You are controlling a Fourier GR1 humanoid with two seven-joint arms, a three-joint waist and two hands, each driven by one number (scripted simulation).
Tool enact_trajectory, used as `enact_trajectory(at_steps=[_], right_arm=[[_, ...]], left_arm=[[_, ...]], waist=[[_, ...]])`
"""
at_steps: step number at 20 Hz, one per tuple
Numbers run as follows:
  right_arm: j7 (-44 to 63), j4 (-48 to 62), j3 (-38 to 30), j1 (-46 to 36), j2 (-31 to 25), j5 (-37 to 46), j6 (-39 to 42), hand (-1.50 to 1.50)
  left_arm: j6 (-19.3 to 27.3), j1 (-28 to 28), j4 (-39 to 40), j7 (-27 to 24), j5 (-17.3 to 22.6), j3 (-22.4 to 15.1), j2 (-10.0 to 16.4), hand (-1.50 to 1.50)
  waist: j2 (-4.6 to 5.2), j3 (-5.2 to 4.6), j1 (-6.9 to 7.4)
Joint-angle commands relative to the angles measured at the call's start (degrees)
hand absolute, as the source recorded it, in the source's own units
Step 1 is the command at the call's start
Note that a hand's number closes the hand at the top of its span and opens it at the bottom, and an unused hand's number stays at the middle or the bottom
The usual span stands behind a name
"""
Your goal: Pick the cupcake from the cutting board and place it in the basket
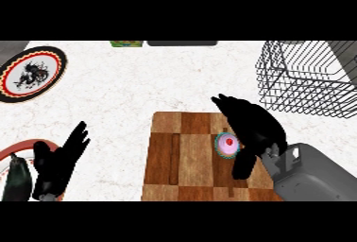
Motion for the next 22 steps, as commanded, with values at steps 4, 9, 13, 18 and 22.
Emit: enact_trajectory(at_steps=[4,9,13,18,22], right_arm=[[0.6,3.0,1.7,2.4,1.2,2.0,2.7,-1.50],[-3.7,6.4,0.0,3.7,1.5,4.0,1.4,-1.50],[-6.7,8.3,-0.5,4.0,2.5,6.0,0.8,-1.50],[-5.2,8.9,1.6,5.1,6.2,9.9,-0.6,-1.50],[-9.1,9.0,0.5,7.4,4.3,10.2,0.3,1.50]], left_arm=[[0.6,-0.5,7.9,2.8,-1.3,-0.4,-1.6,0.00],[-2.3,2.9,4.1,3.6,0.7,0.8,0.2,0.00],[-0.9,3.0,1.4,6.3,-0.5,0.3,0.1,0.00],[-1.0,3.3,1.7,5.8,-1.2,0.3,-0.6,0.00],[-2.1,3.2,4.2,3.1,-0.8,1.5,-1.3,0.00]], waist=[[0.75,-0.92,-0.63],[0.66,-0.86,0.01],[0.57,-0.84,0.08],[0.56,-0.85,0.05],[0.56,-0.88,-0.25]])
